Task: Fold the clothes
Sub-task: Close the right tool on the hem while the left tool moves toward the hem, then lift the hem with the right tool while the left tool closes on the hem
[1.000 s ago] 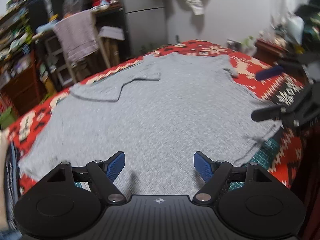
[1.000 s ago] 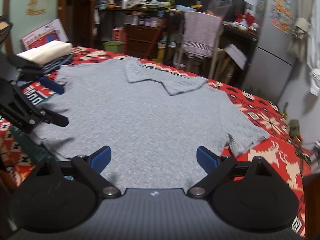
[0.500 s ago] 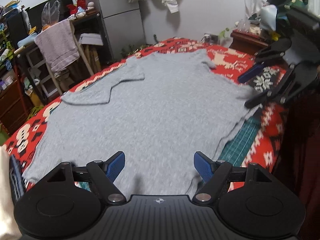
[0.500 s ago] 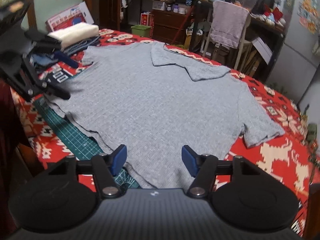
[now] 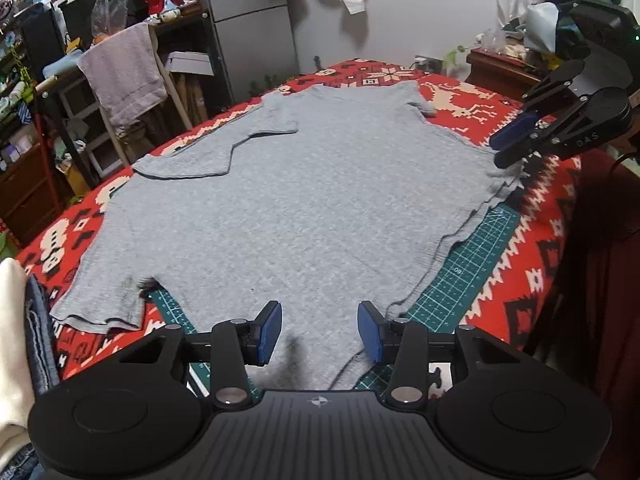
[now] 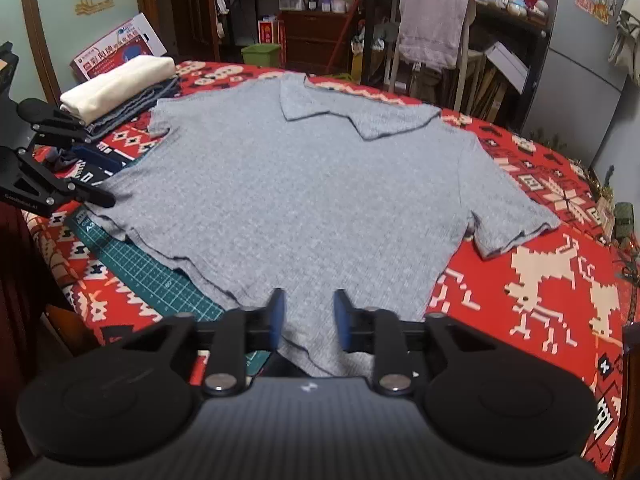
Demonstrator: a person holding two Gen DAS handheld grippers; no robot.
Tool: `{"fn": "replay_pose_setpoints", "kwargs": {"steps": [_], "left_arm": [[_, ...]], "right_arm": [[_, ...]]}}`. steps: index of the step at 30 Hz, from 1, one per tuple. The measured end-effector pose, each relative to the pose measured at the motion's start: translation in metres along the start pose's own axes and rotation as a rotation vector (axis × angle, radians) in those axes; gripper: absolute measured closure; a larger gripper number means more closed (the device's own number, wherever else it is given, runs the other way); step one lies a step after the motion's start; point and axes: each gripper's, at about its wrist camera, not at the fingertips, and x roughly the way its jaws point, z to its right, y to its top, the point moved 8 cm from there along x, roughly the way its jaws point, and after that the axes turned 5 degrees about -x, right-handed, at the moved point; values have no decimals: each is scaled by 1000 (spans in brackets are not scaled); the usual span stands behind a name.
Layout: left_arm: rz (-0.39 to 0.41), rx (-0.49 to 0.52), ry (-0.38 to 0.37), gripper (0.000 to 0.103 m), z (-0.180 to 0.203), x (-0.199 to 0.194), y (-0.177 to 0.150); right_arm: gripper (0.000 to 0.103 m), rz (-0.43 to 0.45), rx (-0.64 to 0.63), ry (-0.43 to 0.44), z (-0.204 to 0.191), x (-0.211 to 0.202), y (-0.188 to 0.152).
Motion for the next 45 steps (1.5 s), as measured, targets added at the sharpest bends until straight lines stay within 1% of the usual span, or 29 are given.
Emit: {"fn": "replay_pose_setpoints", "kwargs": {"steps": [1,2,7,9,11,13,16,18,20,22,25,27,30,32,36,37,39,44,45], "left_arm": [[1,4,4,60,0,0,0],[3,8,9,60,0,-1,0],[9,21,1,60,4,-3,1],[11,46,14,60,5,-5,0],[21,81,38,60,6,-7,0],[25,109,54,60,8,-9,-2],[24,134,68,58,10,-12,-3],[24,158,80,53,12,-14,-6],[20,194,94,52,14,-16,-9],[15,242,112,52,18,-17,-13],[1,285,113,51,22,-15,-21],[-9,296,112,51,25,-13,-25],[-18,338,122,51,29,-10,-29],[-21,359,127,51,30,-9,-32],[-38,373,146,53,26,-5,-35],[-41,379,148,54,24,-5,-36],[-50,410,153,58,24,-4,-39],[-60,496,185,58,18,-8,-47],[-62,509,193,59,16,-9,-49]], "right_arm": [[88,7,-10,-6,-1,-1,1],[89,16,-18,-8,-2,-2,2],[89,59,-41,-33,-4,-7,6],[89,52,-38,-37,-2,-7,5],[89,28,-46,-22,-3,-6,4],[89,-5,-106,-33,-7,-5,2],[89,-41,-235,-56,-18,-3,-3],[89,-65,-316,-60,-25,-3,-8],[89,-93,-388,-59,-31,-1,-13],[89,-115,-452,-61,-37,0,-17],[89,-140,-515,-65,-43,4,-22],[88,-157,-590,-77,-49,7,-25],[86,-177,-715,-102,-56,10,-31],[86,-187,-765,-107,-58,10,-35],[86,-193,-772,-102,-57,11,-36],[81,-191,-762,-105,-55,11,-35],[80,-188,-741,-111,-50,12,-34],[80,-189,-695,-127,-38,9,-33],[80,-191,-671,-128,-34,7,-33]]}}
